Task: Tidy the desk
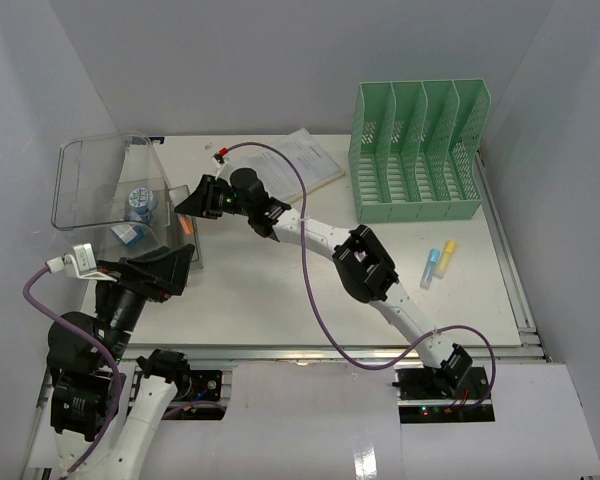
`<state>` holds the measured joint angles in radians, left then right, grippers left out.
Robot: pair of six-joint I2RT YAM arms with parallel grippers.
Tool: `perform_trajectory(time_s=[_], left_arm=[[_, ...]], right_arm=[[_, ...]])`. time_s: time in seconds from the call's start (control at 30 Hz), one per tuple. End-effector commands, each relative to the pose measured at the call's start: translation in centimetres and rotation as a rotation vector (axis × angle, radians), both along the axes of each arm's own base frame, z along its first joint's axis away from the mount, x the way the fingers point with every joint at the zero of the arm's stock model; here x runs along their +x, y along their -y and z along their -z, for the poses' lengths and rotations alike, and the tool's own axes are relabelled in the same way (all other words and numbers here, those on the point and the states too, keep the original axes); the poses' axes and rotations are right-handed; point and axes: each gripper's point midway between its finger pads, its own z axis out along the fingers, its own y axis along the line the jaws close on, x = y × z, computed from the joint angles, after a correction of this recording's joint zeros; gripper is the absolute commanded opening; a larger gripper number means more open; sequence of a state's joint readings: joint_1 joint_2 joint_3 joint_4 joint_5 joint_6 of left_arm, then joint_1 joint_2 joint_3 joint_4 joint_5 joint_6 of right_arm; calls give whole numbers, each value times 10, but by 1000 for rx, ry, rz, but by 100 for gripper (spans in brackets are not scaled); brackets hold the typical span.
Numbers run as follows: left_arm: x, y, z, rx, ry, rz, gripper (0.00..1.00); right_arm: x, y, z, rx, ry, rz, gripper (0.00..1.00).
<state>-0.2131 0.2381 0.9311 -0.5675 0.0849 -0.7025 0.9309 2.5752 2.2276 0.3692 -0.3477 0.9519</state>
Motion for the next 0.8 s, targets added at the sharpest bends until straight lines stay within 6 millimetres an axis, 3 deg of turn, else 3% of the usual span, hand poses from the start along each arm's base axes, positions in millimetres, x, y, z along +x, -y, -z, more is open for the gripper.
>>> perform_trajectory(time_s=[0.0, 0.07, 0.27, 0.4, 0.5, 0.63, 0.77], left_arm=[[-2, -2, -1, -12, 6, -9, 98], [-3, -3, -1, -13, 6, -12, 98], [-5, -2, -1, -15, 7, -7, 98], [-9, -2, -5, -23, 14, -2, 98], [-12, -2, -8, -29, 20, 5, 98], [-14, 1, -9, -37, 14, 24, 98], [-15, 7, -7, -40, 5, 59, 98]], right_arm=[[-17, -15, -31, 86, 38, 1, 17], [-17, -15, -29, 82, 44, 6, 22], [-12, -10, -17, 47, 67, 30, 60], [-13, -8, -22, 35, 142, 25, 69], [-15, -4, -40, 43, 226, 4, 70], [-16, 7, -77, 48, 434, -15, 72], [-17, 37, -122, 11, 695, -62, 82]])
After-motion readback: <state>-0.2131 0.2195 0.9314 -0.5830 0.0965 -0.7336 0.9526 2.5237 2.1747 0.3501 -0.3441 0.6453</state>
